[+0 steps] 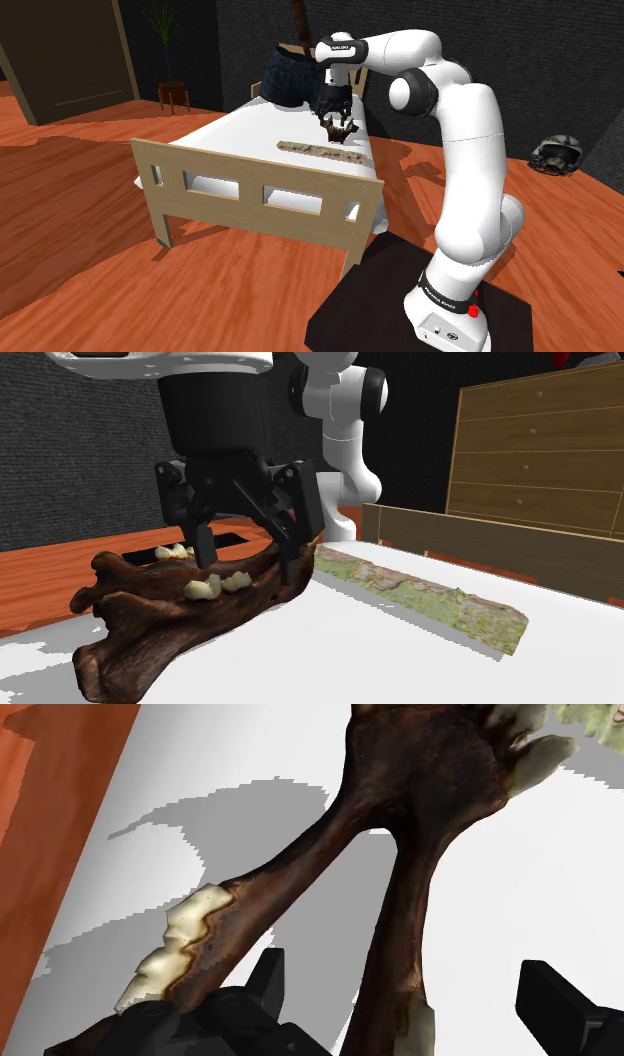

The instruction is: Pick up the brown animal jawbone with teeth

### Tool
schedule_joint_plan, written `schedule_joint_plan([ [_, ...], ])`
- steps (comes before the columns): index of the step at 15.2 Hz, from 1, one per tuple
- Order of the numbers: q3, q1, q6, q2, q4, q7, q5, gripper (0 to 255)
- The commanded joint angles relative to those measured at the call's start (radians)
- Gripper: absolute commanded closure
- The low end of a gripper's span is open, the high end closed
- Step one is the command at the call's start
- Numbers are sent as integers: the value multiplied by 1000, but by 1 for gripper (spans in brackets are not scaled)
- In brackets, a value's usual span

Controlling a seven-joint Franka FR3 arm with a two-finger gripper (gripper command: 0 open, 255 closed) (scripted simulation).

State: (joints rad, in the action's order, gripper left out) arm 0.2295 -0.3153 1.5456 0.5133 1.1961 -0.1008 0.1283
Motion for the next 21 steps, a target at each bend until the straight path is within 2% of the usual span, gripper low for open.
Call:
schedule_joint_plan([
  [1,0,2,30,-1,31,1,0,0],
  [5,-1,5,66,-3,69,2,0,0],
  [6,-1,5,67,-3,69,2,0,255],
  [15,-1,5,66,-3,69,2,0,255],
  [21,0,-2,-19,5,-25,-1,1,255],
])
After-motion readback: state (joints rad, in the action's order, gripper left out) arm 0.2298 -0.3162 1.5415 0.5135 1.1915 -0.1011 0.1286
